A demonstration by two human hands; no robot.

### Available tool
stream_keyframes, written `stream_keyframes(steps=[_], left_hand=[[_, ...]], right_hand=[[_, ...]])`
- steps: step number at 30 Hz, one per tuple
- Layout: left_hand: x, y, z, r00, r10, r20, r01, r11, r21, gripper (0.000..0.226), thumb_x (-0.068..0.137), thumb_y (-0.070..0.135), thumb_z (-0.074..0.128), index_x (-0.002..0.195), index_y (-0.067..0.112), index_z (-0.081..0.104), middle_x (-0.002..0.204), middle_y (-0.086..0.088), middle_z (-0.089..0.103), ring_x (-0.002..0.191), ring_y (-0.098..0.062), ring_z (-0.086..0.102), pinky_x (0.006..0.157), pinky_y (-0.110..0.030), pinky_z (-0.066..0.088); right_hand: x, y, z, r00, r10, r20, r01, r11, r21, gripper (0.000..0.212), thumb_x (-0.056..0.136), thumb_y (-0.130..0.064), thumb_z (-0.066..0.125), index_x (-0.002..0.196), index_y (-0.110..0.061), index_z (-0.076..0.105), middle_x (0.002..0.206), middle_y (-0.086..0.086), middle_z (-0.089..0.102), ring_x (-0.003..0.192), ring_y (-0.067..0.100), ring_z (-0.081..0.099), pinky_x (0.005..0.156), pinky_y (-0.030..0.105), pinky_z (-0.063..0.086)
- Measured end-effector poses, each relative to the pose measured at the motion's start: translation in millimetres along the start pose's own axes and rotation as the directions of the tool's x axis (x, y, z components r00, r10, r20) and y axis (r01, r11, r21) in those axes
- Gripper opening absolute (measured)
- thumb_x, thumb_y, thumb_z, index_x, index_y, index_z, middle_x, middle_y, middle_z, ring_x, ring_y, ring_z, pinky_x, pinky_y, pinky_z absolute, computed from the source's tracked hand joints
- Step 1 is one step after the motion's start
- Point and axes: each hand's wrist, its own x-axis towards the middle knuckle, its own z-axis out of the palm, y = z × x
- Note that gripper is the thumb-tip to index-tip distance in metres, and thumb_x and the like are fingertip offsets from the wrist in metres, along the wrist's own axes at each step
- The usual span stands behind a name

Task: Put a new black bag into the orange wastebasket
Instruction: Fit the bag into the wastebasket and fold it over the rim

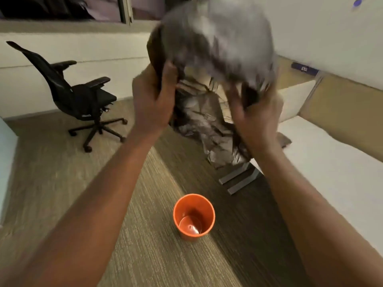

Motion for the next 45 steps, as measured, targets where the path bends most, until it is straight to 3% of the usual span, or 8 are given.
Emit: stream_keyframes(steps=[2,5,7,11,19,32,37,45], left_hand=[[-45.7,-46.2,4.4,0.957,-0.196,0.213,0.093,0.905,0.416,0.013,0.085,0.03,0.062,0.087,0.017,0.066,0.072,-0.004,0.07,0.068,-0.021,0.068,0.058,-0.034,0.048],[-110.7,-110.8,-2.5,0.524,-0.831,0.187,0.442,0.453,0.774,0.042,0.081,0.029,0.063,0.117,0.007,0.067,0.116,-0.018,0.071,0.108,-0.036,0.067,0.083,-0.034,0.052],[-134.6,-129.6,-10.5,0.347,-0.919,0.184,0.626,0.374,0.684,0.035,0.087,0.027,0.058,0.114,0.007,0.068,0.113,-0.018,0.071,0.104,-0.032,0.067,0.087,-0.034,0.054],[-129.3,-142.5,-23.6,0.186,-0.98,0.071,0.967,0.196,0.161,0.025,0.096,0.019,0.056,0.105,0.001,0.071,0.097,-0.018,0.074,0.09,-0.033,0.07,0.082,-0.041,0.057],[-115.1,-165.0,-41.0,0.13,-0.967,0.221,0.983,0.095,-0.16,0.035,0.09,0.038,0.054,0.099,0.011,0.074,0.097,-0.013,0.075,0.083,-0.029,0.07,0.079,-0.037,0.056],[-135.1,-230.7,-45.4,0.002,-0.974,0.228,1.0,-0.002,-0.018,0.019,0.092,0.013,0.05,0.087,0.007,0.067,0.072,-0.009,0.072,0.061,-0.022,0.069,0.057,-0.027,0.056],[-153.1,-265.0,-32.4,-0.005,-0.971,0.237,0.991,0.028,0.134,0.021,0.096,-0.002,0.049,0.089,0.008,0.066,0.062,-0.003,0.074,0.053,-0.014,0.071,0.053,-0.024,0.056],[-189.9,-308.1,10.8,-0.105,-0.987,0.119,0.994,-0.106,-0.002,0.029,0.097,-0.005,0.039,0.09,0.011,0.061,0.07,-0.007,0.074,0.069,-0.022,0.068,0.067,-0.034,0.052]], right_hand=[[-52.4,44.2,14.5,0.888,0.349,0.301,-0.299,0.933,-0.2,0.033,0.095,-0.037,0.061,0.114,-0.011,0.065,0.103,0.009,0.071,0.101,0.03,0.068,0.081,0.029,0.048],[-109.8,105.1,26.1,0.562,0.637,0.527,-0.429,0.77,-0.473,0.02,0.092,-0.015,0.061,0.107,-0.008,0.073,0.112,0.016,0.074,0.109,0.035,0.067,0.088,0.038,0.052],[-123.6,159.1,34.5,0.384,0.79,0.477,-0.57,0.61,-0.551,0.02,0.085,-0.012,0.06,0.096,-0.007,0.077,0.102,0.014,0.076,0.097,0.033,0.07,0.082,0.036,0.056],[-103.3,202.6,40.1,0.087,0.914,0.397,-0.968,0.172,-0.184,0.018,0.085,-0.011,0.066,0.1,-0.002,0.072,0.106,0.022,0.073,0.092,0.038,0.072,0.091,0.053,0.058],[-74.4,156.1,59.9,-0.047,0.906,0.421,-0.997,-0.016,-0.077,0.031,0.097,-0.03,0.057,0.115,-0.008,0.072,0.102,0.017,0.078,0.097,0.034,0.074,0.097,0.053,0.054],[-110.5,193.6,63.7,0.042,0.941,0.336,-0.973,0.115,-0.199,0.037,0.088,-0.028,0.072,0.119,-0.008,0.067,0.119,0.012,0.067,0.113,0.033,0.063,0.105,0.052,0.05],[-123.5,251.1,69.5,-0.018,0.953,0.301,-0.986,0.033,-0.163,0.01,0.094,-0.014,0.065,0.096,-0.008,0.073,0.11,0.018,0.073,0.095,0.031,0.07,0.092,0.048,0.058],[-139.5,322.1,107.2,-0.14,0.929,0.342,-0.988,-0.107,-0.112,0.017,0.098,-0.005,0.058,0.111,0.002,0.066,0.094,0.015,0.072,0.076,0.025,0.069,0.068,0.039,0.058]])
